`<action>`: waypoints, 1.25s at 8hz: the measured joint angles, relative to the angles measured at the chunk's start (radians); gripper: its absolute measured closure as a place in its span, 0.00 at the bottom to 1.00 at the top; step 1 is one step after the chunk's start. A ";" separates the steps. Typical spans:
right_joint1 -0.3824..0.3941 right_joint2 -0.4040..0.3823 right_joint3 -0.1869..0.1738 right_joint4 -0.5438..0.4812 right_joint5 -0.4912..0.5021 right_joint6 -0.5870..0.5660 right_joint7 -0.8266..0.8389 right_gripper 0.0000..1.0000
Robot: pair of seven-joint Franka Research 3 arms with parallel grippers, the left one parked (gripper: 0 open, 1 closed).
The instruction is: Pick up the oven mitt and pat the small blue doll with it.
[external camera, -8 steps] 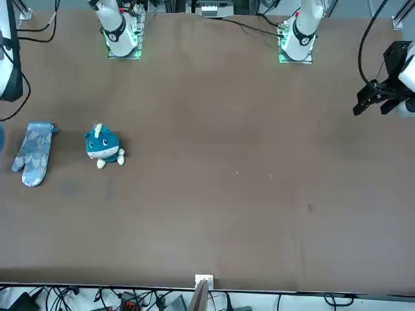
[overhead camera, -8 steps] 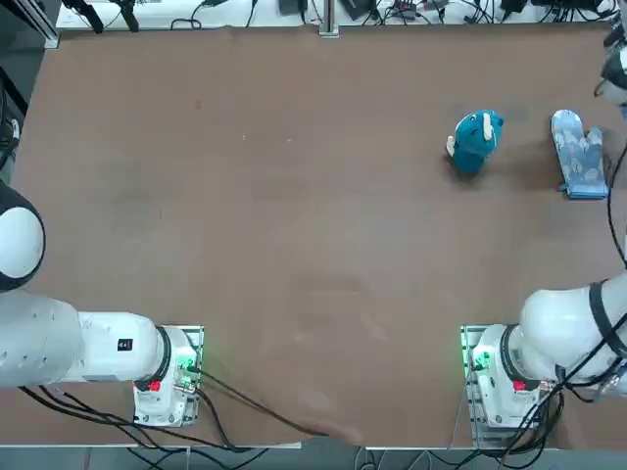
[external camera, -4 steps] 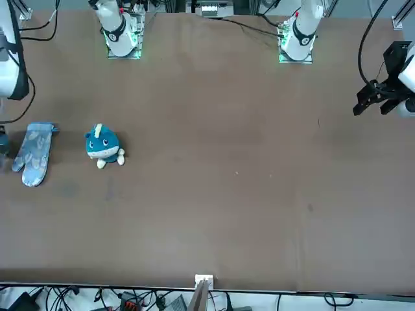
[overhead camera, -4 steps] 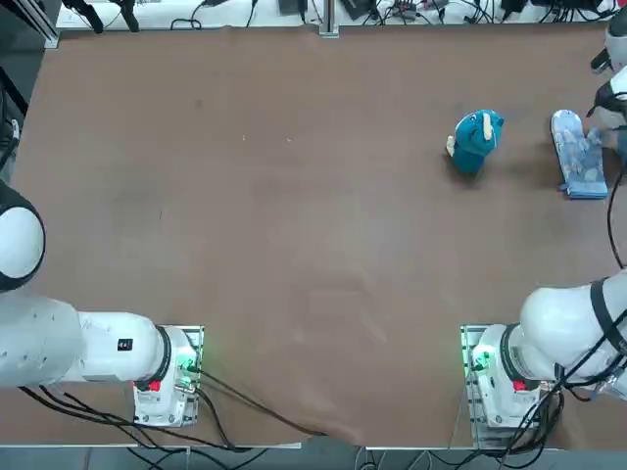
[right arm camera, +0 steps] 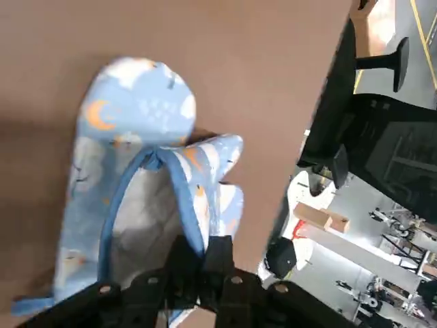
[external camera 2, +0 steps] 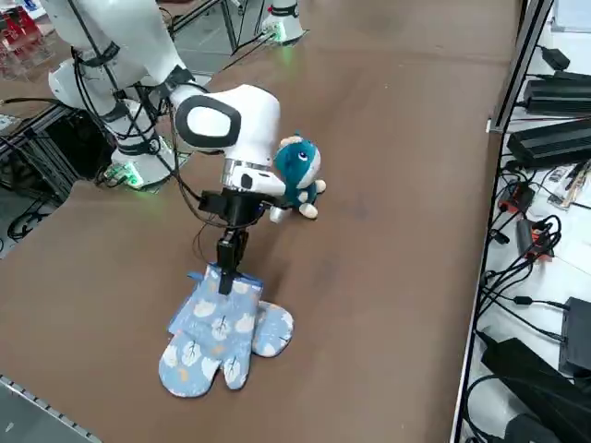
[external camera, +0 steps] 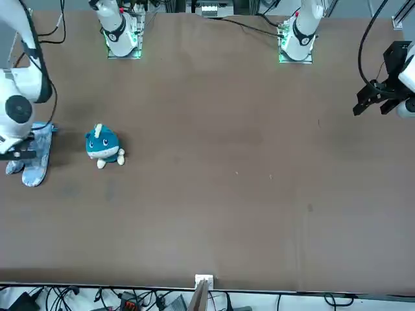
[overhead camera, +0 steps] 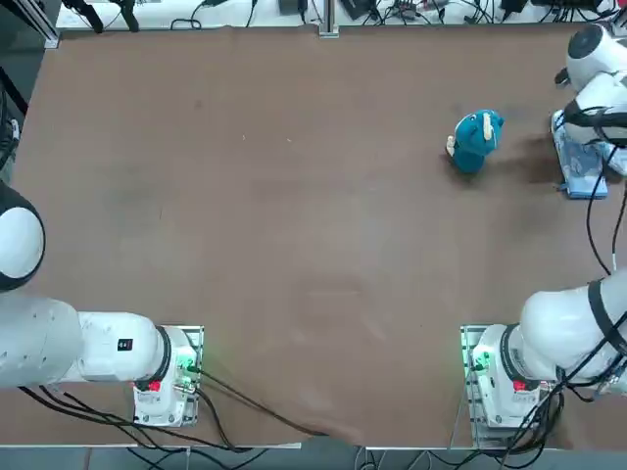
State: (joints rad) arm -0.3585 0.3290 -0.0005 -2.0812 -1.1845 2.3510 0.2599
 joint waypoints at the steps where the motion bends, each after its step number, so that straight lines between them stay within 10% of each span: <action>1: 0.008 0.001 0.000 -0.016 0.000 0.000 0.016 0.96; 7: 0.038 0.052 0.000 -0.055 0.000 0.002 0.098 0.85; 10: 0.055 0.059 0.011 -0.039 0.023 0.008 0.101 0.30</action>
State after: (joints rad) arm -0.3037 0.3881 0.0100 -2.1206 -1.1612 2.3591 0.3606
